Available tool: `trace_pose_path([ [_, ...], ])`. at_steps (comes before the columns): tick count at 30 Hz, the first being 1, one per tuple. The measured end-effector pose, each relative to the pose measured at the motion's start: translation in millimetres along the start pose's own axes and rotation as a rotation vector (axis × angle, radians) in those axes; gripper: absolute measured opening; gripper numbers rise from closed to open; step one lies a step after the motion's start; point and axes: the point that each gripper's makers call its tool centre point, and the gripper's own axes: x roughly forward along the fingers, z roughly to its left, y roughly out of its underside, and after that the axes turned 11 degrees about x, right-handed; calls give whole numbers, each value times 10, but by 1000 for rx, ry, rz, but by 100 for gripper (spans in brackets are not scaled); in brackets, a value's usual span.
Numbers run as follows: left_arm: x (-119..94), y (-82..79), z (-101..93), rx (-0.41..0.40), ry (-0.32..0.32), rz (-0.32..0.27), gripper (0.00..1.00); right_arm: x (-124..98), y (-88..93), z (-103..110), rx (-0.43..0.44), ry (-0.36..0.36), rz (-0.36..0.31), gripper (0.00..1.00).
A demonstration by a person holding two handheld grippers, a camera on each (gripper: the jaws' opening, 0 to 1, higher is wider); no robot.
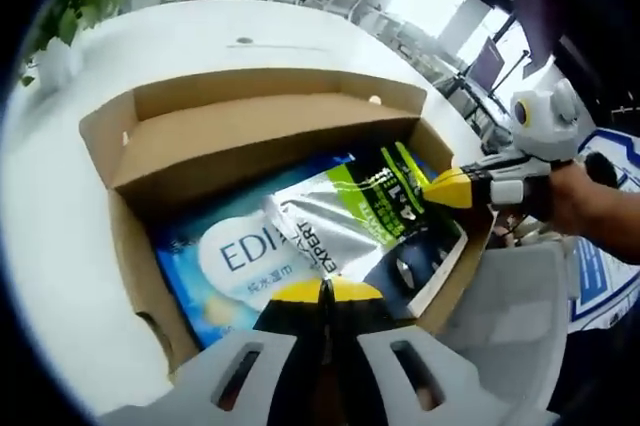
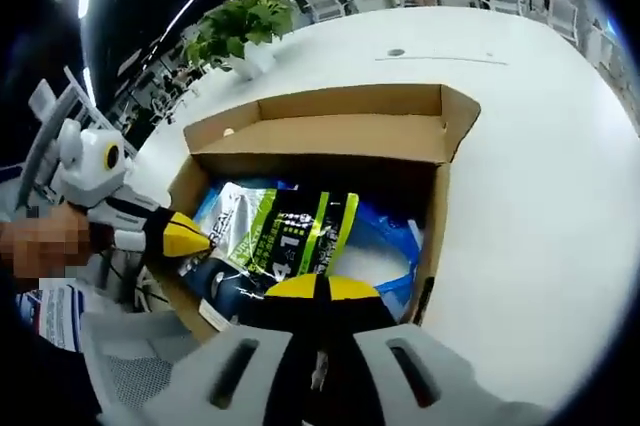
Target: Operate the shoe box by opening the lid, removing the specified soft item, and placing it in the target area until the item is outside and the box remains undamaged.
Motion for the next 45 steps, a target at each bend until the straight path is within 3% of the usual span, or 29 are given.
trace_pose_path([
  [5, -56, -17, -8, 0, -4, -10, 0, -33, -24, 24, -19, 17, -13, 0],
  [13, -289, -223, -109, 0, 4, -52, 0, -262, -156, 147, -2, 5, -42, 0],
  [17, -429, -418, -199, 33, 0, -75, 0, -466, -282, 205, -10, -8, -75, 0],
  [24, -545, -753, -489, 113, 5, -101, 0, -776, -468, 118, -5, -10, -128, 0],
  [28, -545, -965, -671, 153, 20, -122, 0, -973, -532, -30, 7, 6, -156, 0],
  [34, -347, -1245, -1023, 232, 74, -126, 0, -1273, -576, -354, 36, 49, -192, 0],
  [45, 218, -1461, -1657, 330, 172, -80, 0, -1745, -455, -1079, 93, 146, -214, 0],
])
